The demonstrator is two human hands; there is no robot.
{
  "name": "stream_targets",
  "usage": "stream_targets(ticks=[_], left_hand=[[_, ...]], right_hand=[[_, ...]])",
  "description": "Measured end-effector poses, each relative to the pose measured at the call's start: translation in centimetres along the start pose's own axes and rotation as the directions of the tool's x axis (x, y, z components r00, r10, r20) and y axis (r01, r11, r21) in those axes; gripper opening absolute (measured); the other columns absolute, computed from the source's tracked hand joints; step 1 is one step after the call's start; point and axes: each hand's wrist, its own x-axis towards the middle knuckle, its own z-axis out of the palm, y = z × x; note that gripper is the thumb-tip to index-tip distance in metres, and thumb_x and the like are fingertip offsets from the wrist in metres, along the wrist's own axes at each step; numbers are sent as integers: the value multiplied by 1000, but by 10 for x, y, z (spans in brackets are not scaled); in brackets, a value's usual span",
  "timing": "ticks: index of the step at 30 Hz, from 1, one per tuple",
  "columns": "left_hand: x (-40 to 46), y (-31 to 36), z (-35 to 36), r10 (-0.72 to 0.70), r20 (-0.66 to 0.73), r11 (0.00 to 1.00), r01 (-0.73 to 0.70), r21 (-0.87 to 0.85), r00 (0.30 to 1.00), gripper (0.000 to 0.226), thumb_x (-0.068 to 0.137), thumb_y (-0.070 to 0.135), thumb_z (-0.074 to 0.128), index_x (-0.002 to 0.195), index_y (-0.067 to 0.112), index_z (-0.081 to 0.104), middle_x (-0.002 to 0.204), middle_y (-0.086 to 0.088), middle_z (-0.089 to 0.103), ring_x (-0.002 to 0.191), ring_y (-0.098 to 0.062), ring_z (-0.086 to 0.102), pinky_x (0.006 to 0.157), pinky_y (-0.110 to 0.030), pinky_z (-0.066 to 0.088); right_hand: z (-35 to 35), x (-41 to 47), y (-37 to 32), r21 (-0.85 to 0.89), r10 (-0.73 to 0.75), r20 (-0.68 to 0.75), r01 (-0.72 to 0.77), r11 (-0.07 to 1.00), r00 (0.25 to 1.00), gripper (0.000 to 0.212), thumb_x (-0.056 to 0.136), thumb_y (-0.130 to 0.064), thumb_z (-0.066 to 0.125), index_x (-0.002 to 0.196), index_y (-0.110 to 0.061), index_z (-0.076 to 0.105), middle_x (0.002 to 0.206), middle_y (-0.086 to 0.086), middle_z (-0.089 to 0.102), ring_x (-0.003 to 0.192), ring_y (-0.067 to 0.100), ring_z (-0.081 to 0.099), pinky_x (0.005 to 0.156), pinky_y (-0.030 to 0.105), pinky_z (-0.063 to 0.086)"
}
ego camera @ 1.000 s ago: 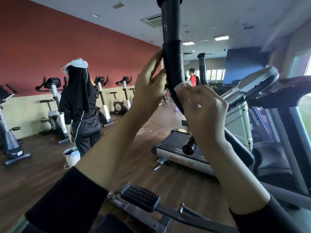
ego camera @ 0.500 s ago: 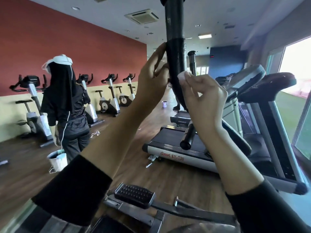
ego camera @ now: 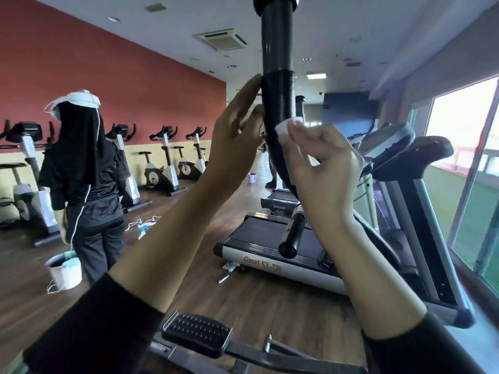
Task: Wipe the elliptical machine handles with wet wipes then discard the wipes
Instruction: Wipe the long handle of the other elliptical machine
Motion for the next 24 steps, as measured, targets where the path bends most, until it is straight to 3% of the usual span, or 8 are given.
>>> stream_targets(ticks=[3,7,9,11,13,15,17,24], left_hand=[[0,-6,-1,62,15,998,-62,-18,998,41,101,10,45,141,18,45,128,22,55,117,9,53,101,-39,49],[3,-20,-4,115,74,986,-104,-133,991,44,101,5,44,144,9,38,127,21,56,101,13,55,94,-38,46],[6,-25,-6,144,90,977,-127,-169,986,45,101,3,44,145,4,35,138,9,49,123,5,48,107,-45,42],[10,-33,-8,183,82,968,-165,-187,980,46,100,1,45,145,1,35,147,-4,43,137,-7,40,106,-29,43],[14,-38,-9,211,80,962,-192,-192,974,46,99,1,47,144,2,38,140,-1,52,136,-9,41,99,-16,42],[16,-42,-9,226,93,961,-206,-185,970,45,99,4,49,142,8,41,125,18,61,127,4,48,98,-12,40],[19,-47,-10,228,123,956,-198,-218,966,46,99,6,50,143,12,40,133,11,57,114,17,49,94,-7,38],[31,-68,-12,261,227,907,-159,-390,938,50,97,0,50,145,6,34,145,5,41,115,13,50,100,-16,39]], right_hand=[[3,5,1,-9,-54,-31,54,998,998,14,81,-9,72,94,-4,74,91,6,69,89,-1,55,73,-6,34],[16,35,-12,-20,-98,-76,97,995,992,13,80,-13,72,91,-7,75,94,6,68,86,3,58,73,6,44],[22,48,-18,-57,-131,-95,126,990,987,11,81,-16,72,89,-10,76,94,3,66,86,4,57,71,17,49],[23,49,-19,-90,-149,-94,141,986,984,12,82,-17,70,91,-12,76,98,1,65,88,3,56,74,21,50],[21,37,-15,-141,-170,-91,157,977,981,15,83,-17,70,96,-11,75,101,2,66,90,1,54,78,11,45],[16,17,-9,-204,-200,-90,179,962,976,16,83,-14,71,99,-8,74,101,5,66,90,-6,53,79,-1,36],[14,-2,-5,-264,-216,-98,184,947,971,17,83,-9,72,100,-6,73,102,8,66,90,-11,51,81,-3,34],[41,23,-23,-412,-332,-187,233,881,924,14,85,-14,70,97,-8,73,98,8,68,86,7,61,79,16,48]])
